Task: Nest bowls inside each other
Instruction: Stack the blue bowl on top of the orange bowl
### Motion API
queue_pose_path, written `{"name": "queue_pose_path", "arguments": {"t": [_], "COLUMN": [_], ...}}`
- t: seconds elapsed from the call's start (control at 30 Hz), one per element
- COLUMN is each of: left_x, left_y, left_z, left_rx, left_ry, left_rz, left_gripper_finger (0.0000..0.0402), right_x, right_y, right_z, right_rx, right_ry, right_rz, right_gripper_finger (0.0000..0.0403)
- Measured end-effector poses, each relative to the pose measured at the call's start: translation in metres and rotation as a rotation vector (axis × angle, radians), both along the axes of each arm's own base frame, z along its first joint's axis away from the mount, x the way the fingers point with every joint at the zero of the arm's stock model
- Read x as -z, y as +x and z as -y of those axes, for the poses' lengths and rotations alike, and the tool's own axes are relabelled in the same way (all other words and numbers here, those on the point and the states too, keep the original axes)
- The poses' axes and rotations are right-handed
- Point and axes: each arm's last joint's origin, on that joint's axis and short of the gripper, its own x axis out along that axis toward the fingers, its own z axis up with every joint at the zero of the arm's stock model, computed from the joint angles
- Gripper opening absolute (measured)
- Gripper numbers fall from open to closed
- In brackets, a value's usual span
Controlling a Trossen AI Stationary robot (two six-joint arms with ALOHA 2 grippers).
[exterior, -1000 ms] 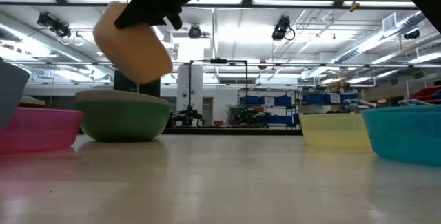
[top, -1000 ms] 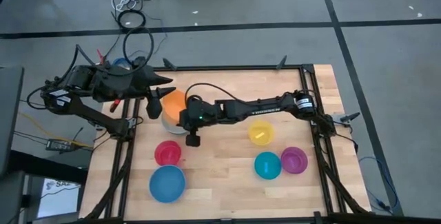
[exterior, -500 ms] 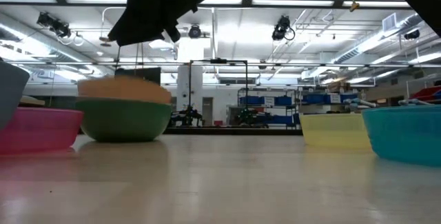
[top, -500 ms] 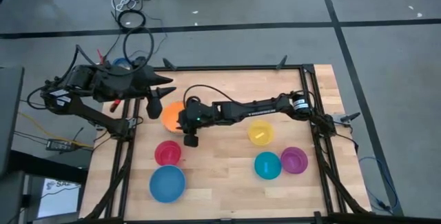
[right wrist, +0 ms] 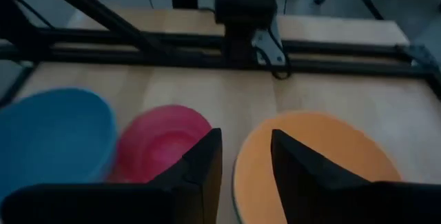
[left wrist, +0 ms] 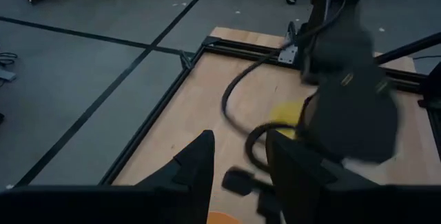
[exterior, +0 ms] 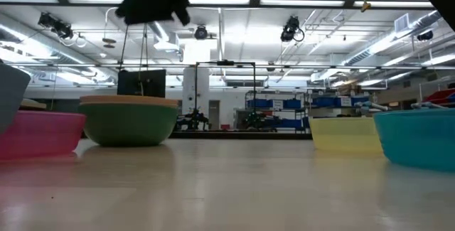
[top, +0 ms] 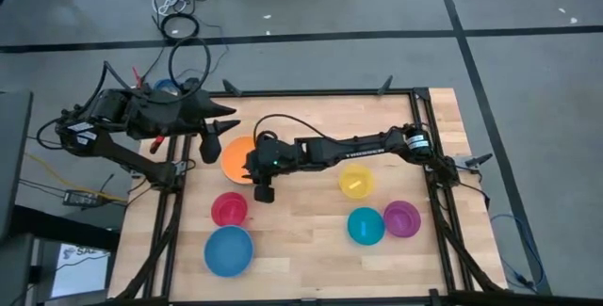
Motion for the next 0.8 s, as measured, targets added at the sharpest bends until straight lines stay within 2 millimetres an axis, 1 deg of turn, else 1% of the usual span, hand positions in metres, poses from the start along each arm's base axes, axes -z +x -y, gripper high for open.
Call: {"name": "queue_pose_path", "arguments": {"t": [0.07, 0.3, 0.43, 0.57, 0.8], "left_x": [0.000, 0.000, 0.000, 0.000, 0.000], "left_y": [0.000, 0.001, 0.001, 0.001, 0.001], "left_z": [0.000, 0.000, 0.000, 0.000, 0.000], "left_rx": [-0.001, -0.011, -0.031, -0.032, -0.032], "left_ry": [-0.005, -0.030, -0.068, -0.069, -0.069], "left_rz": [0.003, 0.017, 0.034, 0.036, 0.035], "left_gripper_finger": [0.0140, 0.0140, 0.0140, 0.0140, 0.0140], "right_x": [-0.010, -0.036, -0.035, -0.032, -0.026], "right_y": [-0.004, -0.017, -0.019, -0.021, -0.025], "right_z": [-0.004, -0.015, -0.023, -0.030, -0.033], "right_rx": [-0.020, -0.051, -0.055, -0.086, -0.082], "right_ry": [-0.016, -0.030, 0.002, 0.016, 0.027], "right_rz": [0.025, 0.078, 0.050, 0.027, -0.045], "right_gripper_finger": [0.0110, 0.0107, 0.0106, 0.0106, 0.0105]}}
